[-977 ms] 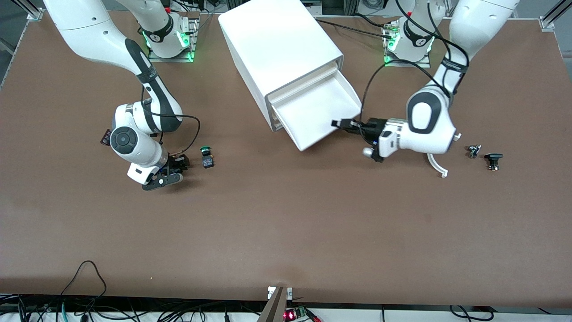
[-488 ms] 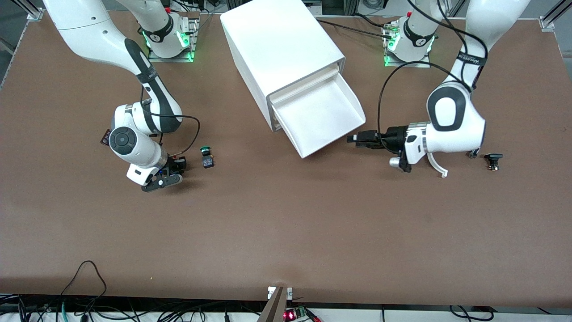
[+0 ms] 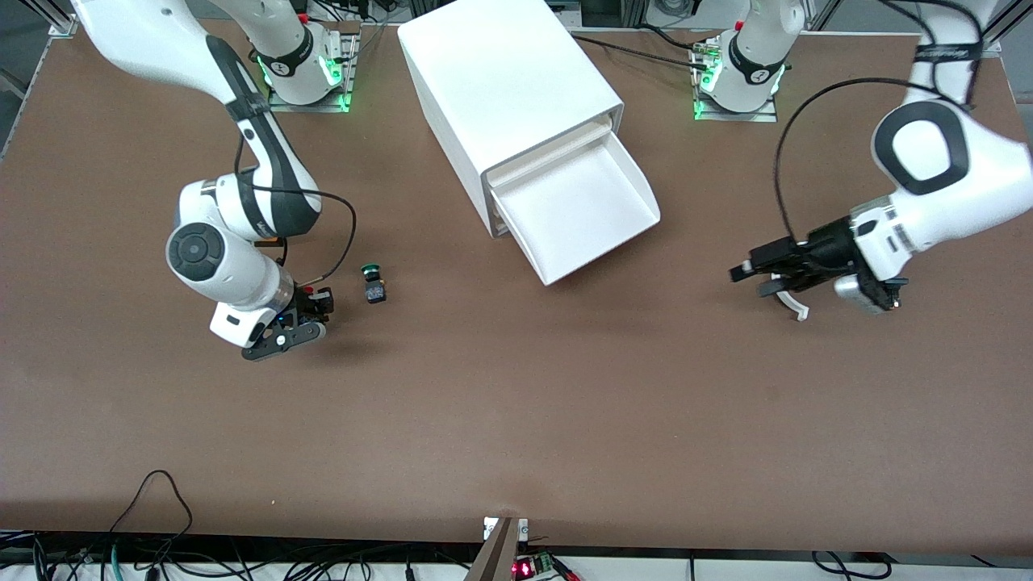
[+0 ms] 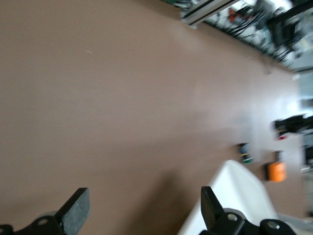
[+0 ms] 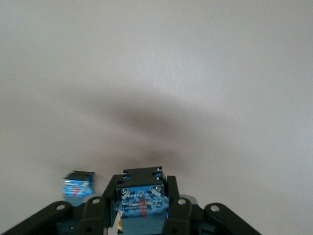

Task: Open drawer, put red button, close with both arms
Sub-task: 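Carry the red button over the open drawer with the right gripper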

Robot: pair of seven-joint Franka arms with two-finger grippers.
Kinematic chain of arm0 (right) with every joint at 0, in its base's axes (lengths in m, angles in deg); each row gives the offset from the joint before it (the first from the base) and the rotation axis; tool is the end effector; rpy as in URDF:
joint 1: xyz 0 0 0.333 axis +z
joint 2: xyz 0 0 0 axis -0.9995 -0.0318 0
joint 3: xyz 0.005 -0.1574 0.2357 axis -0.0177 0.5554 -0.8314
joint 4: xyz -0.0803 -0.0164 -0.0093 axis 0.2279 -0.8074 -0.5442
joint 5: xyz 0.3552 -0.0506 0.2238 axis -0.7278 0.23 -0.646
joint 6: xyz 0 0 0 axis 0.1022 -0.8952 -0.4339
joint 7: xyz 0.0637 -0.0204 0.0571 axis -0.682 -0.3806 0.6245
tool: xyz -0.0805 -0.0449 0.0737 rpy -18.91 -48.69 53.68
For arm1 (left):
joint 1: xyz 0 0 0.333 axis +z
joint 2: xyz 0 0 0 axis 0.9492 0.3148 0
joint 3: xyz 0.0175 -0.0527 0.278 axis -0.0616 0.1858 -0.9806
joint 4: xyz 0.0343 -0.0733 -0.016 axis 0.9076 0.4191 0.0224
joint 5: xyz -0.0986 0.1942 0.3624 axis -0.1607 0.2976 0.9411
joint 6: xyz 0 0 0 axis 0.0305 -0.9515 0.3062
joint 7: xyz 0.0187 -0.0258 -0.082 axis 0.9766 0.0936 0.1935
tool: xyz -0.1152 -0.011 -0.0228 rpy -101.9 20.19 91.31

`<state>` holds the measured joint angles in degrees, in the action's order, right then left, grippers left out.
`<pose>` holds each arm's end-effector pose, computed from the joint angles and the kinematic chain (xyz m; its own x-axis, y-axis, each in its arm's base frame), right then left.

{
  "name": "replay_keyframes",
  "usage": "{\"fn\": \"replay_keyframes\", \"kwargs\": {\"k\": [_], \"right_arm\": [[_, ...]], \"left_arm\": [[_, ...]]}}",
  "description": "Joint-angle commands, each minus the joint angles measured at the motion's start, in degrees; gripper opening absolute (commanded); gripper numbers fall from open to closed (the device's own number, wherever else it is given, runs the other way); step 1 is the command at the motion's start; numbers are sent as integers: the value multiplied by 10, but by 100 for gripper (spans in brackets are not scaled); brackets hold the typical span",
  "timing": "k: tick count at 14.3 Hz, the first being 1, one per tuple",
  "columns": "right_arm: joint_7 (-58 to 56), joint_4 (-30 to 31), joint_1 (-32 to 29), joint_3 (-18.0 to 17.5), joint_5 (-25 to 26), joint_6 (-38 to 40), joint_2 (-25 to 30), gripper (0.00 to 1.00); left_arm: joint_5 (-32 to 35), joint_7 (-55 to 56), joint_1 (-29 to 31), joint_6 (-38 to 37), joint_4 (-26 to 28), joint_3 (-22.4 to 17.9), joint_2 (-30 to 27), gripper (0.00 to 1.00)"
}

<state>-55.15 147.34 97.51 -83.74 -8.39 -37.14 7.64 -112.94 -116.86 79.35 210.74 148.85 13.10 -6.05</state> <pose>0.6511 0.1660 0.2576 0.9327 0.3603 0.0153 0.3604 -0.9328 -0.0055 0.5979 -0.0217 0.3456 0.9835 0.0112 0.1808 -0.0970 -0.8104 0.5778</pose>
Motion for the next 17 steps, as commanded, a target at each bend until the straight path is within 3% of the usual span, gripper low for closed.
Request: {"fn": "replay_keyframes", "kwargs": {"k": [1,5,9,15,17], "right_arm": [[-8,-83,-3,-36,-8,54,0,38],[-15,-149,-4,-112,-6,64,5,38],[-26,-170,9,-218,-2,58,2,35],[-218,-198,76,-221,0,41,-8,35],[-254,-206,107,-221,29,42,-16,35]], "left_arm": [[142,14,5,-89,-62,-41,-37,100],[358,145,4,-228,-187,-51,-43,100],[435,257,-3,-318,-243,-43,-43,100],[436,315,-4,-332,-248,-42,-43,100],[437,354,-8,-334,-249,-41,-43,100]]}}
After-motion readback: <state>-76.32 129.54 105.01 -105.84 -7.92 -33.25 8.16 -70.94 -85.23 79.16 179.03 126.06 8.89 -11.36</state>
